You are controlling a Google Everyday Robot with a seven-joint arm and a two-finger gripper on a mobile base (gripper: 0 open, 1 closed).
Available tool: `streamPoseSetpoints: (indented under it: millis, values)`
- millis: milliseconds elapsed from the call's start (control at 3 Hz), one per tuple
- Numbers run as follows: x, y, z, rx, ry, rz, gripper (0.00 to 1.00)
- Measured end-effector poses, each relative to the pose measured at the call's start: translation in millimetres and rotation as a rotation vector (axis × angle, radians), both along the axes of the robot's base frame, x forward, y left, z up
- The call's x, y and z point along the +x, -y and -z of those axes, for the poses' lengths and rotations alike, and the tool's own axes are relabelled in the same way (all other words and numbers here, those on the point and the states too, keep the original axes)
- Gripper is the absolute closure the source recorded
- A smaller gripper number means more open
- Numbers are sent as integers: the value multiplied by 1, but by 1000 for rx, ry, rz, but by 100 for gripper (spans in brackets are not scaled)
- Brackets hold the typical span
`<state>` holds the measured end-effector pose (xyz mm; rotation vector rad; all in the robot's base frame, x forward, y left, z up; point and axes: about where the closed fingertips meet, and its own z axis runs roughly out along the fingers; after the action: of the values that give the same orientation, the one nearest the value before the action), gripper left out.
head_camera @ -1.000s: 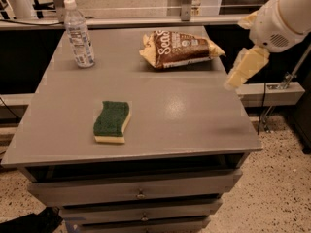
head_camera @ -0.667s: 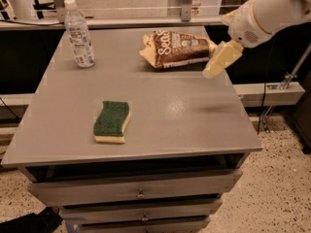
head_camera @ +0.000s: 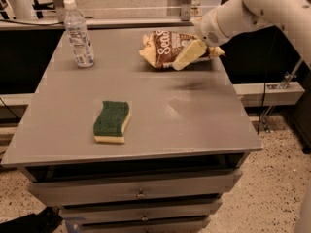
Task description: Pick brown chip bag
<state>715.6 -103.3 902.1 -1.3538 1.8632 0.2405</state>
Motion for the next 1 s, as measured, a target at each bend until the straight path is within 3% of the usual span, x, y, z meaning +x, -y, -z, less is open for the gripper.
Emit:
streamPoseSetpoints:
  millis: [333,1000]
  values:
    - [19,-23,18,29,-11,-14,18]
    - [28,-40,20,59,-9,-29,65]
